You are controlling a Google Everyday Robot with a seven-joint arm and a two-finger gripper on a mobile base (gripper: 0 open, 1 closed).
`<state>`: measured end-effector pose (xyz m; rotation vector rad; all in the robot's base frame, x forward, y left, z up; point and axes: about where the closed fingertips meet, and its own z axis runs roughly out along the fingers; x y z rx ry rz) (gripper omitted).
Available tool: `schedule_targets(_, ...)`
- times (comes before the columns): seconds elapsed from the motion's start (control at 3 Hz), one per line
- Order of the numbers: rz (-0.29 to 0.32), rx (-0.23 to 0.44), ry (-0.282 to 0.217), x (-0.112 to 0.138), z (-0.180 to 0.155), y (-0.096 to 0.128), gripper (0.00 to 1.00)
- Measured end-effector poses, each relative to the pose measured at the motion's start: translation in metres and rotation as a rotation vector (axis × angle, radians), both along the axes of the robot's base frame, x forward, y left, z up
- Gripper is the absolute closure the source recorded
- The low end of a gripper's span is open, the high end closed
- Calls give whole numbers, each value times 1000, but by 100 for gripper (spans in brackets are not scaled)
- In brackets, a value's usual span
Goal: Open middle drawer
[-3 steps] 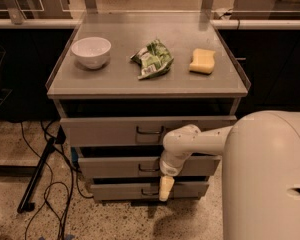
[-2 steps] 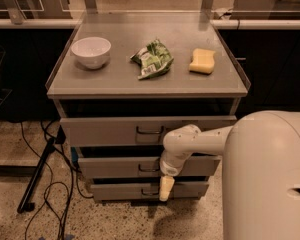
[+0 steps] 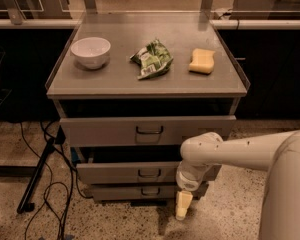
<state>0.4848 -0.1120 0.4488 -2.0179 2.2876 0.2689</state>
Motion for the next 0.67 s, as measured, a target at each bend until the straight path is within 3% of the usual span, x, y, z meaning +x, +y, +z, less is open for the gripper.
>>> schedule_targets(0.67,15,-5,-27,15,0,8,0)
